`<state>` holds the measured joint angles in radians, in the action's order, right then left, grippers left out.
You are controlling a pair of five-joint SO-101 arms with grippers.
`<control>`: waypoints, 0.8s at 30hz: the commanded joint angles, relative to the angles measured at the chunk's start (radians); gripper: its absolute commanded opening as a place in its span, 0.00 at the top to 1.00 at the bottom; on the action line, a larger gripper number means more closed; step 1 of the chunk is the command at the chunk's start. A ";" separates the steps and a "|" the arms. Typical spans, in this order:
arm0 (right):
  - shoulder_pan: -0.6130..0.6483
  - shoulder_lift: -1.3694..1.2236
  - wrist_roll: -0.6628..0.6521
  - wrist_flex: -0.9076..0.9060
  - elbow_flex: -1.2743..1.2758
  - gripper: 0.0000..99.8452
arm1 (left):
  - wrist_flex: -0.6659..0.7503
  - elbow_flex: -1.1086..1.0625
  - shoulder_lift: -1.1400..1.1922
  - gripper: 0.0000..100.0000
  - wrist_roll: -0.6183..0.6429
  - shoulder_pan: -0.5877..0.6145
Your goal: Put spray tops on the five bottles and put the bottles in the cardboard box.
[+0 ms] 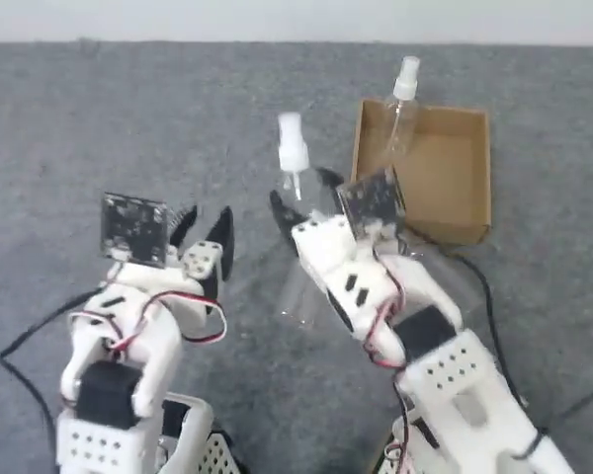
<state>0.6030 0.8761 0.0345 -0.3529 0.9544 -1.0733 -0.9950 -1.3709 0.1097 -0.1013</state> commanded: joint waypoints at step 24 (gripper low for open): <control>0.133 -0.110 0.008 -0.553 -0.582 0.99 | 0.193 -0.366 -0.299 0.73 -0.060 -0.114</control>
<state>0.7242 0.6705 0.0361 -0.8592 0.4450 -0.9060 -1.3679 -1.6640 0.0606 -0.2133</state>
